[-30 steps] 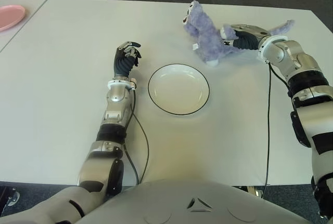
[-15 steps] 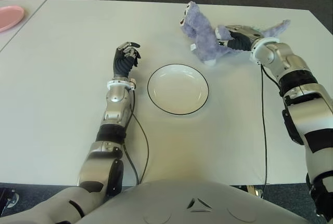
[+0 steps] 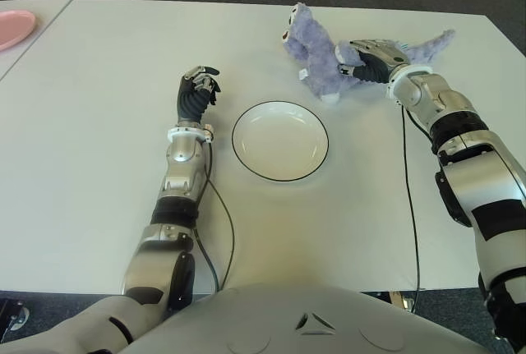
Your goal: Put the doll into the plate.
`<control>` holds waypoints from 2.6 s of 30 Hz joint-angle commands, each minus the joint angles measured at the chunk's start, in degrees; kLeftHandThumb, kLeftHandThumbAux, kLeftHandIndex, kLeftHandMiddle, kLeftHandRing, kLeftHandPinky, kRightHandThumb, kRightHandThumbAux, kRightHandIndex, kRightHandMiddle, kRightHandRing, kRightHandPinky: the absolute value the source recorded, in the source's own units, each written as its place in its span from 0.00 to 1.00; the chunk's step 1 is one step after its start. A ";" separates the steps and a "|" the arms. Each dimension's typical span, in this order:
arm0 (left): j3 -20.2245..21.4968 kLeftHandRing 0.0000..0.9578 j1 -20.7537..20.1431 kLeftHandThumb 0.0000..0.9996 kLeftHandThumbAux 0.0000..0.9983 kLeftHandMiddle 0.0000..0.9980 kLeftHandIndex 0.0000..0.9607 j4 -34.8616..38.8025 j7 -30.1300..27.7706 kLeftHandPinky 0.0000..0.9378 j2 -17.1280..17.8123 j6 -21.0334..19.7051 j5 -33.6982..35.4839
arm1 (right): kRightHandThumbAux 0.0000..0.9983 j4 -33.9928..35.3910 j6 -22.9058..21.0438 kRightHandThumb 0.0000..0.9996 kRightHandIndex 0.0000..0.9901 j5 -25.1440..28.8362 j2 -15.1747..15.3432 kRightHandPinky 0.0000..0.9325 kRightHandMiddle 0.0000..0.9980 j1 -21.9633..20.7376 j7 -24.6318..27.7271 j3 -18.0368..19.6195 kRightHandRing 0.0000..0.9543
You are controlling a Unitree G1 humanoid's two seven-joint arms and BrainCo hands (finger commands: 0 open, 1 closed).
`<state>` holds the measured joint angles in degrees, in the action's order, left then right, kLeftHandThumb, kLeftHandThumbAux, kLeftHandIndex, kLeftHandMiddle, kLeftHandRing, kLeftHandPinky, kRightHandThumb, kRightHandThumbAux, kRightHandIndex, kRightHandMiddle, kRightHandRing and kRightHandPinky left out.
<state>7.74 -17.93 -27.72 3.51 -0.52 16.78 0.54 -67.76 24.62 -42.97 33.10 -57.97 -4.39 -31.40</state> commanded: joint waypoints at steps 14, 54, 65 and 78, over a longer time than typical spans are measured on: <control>0.06 0.79 8.04 0.71 0.70 0.73 0.46 -3.96 0.89 0.78 -1.29 -0.20 0.18 | 0.25 -5.06 -0.73 0.63 0.09 -2.06 -2.26 0.18 0.10 1.56 3.43 -4.46 0.14; -0.81 0.80 9.80 0.71 0.70 0.75 0.46 -1.25 1.26 0.78 -1.30 -0.73 0.06 | 0.15 -4.72 -4.71 0.49 0.00 15.60 -5.50 0.00 0.00 3.64 17.89 9.66 0.00; -0.73 0.79 9.25 0.71 0.70 0.74 0.46 -2.07 0.35 0.78 -0.62 -0.93 0.38 | 0.23 -3.10 -3.66 0.51 0.00 38.76 -10.82 0.00 0.00 7.78 21.16 30.99 0.00; -0.84 0.78 8.96 0.72 0.70 0.73 0.46 -1.27 1.48 0.78 -1.13 -1.62 0.16 | 0.28 -2.45 -5.85 0.42 0.00 45.55 -13.15 0.00 0.00 7.61 27.05 37.31 0.00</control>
<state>7.07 -16.01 -24.60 4.46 -0.11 16.13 0.38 -69.08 21.48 2.46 22.05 -52.32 20.72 5.90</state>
